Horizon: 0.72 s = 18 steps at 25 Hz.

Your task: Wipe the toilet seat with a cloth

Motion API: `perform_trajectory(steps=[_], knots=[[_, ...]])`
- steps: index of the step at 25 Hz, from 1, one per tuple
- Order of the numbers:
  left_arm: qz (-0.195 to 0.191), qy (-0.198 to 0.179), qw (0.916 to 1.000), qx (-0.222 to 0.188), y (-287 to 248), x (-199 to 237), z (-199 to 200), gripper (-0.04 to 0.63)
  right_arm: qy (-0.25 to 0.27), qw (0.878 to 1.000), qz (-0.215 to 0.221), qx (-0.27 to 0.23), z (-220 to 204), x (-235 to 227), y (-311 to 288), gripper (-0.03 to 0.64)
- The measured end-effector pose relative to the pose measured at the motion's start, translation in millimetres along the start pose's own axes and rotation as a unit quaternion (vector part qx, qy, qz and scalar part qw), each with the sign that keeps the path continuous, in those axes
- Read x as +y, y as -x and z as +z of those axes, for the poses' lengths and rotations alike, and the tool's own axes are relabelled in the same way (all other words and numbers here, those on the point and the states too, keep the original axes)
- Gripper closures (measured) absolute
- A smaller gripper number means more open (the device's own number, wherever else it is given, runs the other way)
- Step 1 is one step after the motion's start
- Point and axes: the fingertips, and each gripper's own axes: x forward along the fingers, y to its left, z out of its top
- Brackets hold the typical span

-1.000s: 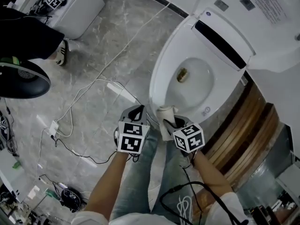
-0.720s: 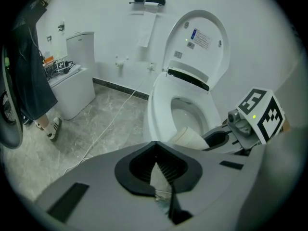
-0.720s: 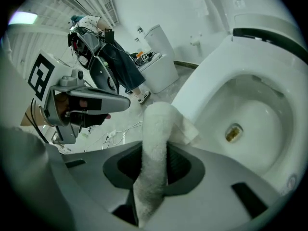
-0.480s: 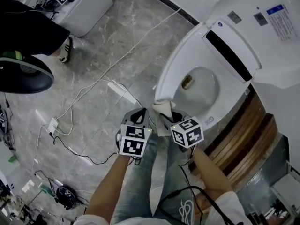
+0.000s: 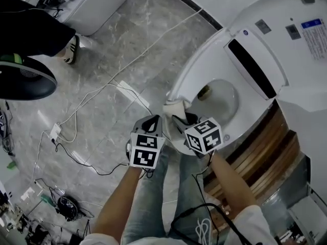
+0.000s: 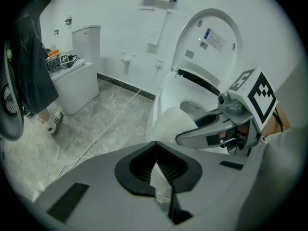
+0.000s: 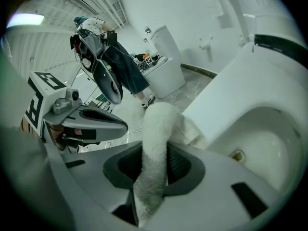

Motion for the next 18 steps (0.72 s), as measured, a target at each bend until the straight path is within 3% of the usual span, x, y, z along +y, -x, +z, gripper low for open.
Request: perform_trajectory(steps=[9,18], knots=[[0.016,0.018,0.9997,-0.010,-29.1,-12.0,43.1,0.584,0.026,0.999,0.019,0.002,35.9,-34.6,3.6,0.517],[0.033,0.021,0.9991,-0.018,-53.7,-35.4,82.3,0.584,0.035,0.999,-0.003,-0.024,77.8,-102.2,23.9,0.517]])
